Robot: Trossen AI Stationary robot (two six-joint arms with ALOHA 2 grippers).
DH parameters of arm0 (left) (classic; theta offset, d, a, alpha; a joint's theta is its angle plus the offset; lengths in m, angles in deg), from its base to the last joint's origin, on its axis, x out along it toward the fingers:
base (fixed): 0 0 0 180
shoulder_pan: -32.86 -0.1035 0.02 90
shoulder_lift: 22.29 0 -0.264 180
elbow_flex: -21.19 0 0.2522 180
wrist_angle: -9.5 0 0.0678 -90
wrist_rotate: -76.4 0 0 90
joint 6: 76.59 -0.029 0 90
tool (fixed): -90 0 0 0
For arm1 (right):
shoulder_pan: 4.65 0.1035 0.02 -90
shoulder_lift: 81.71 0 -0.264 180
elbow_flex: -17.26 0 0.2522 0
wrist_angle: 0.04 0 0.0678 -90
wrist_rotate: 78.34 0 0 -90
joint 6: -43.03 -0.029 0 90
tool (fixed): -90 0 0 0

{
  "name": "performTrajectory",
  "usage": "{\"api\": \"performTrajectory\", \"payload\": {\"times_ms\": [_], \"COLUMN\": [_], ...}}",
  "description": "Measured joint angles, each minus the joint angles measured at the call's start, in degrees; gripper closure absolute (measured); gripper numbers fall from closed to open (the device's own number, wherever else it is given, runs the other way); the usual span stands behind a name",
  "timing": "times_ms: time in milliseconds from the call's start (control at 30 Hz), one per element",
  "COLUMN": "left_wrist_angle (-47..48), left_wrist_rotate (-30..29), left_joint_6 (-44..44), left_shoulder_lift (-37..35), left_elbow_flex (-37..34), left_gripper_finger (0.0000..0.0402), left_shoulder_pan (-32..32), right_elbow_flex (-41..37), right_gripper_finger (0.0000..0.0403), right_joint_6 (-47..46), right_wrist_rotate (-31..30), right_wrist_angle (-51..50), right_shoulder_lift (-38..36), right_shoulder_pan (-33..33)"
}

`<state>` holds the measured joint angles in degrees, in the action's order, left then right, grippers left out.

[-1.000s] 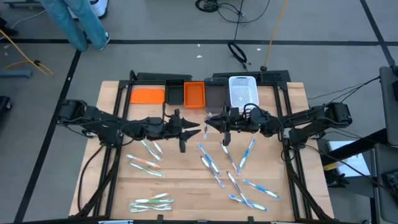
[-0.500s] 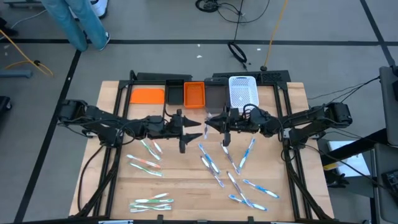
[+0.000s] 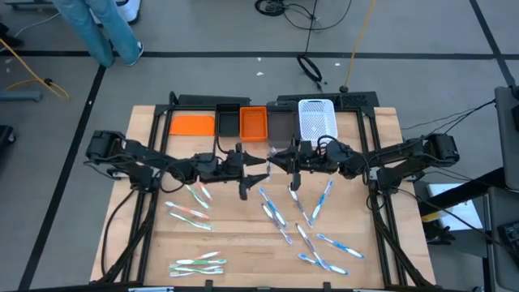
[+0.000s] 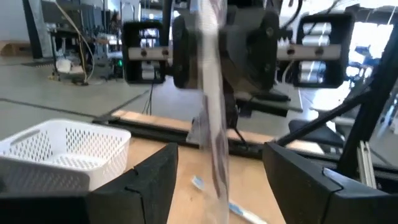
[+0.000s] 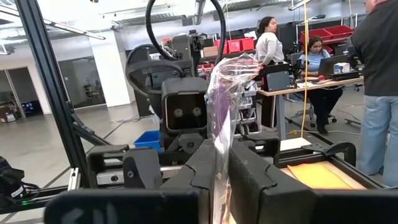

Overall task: Pick & Place Toothbrushes
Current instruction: Put the purple toothbrush into the black bin

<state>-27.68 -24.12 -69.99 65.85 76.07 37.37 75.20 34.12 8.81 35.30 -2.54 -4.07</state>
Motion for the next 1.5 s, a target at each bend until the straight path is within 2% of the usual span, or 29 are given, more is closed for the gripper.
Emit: {"api": "performTrajectory", "payload": {"times_ms": [433, 800, 1500], "left_wrist_angle": [-0.06, -0.45, 1.21], "left_wrist_rotate": [2.07, 4.59, 4.59], "left_joint_6": [2.81, 2.53, 2.57], "left_shoulder_lift": [0.20, 8.55, 8.63], "left_elbow_flex": [0.02, 6.78, 7.61], "left_gripper_finger": [0.0163, 0.0163, 0.0166], "left_shoulder_pan": [-1.05, -1.02, -1.07], "right_elbow_flex": [0.00, 0.00, -0.04], "right_gripper_finger": [0.0383, 0.0383, 0.0382], "right_joint_6": [0.56, 0.65, 0.66], "right_wrist_rotate": [-0.03, -0.07, -0.07], "right_wrist_angle": [-0.02, -0.04, -0.11], "right_shoulder_lift": [0.00, 0.00, 0.00], "right_shoulder_pan": [0.00, 0.00, 0.00]}}
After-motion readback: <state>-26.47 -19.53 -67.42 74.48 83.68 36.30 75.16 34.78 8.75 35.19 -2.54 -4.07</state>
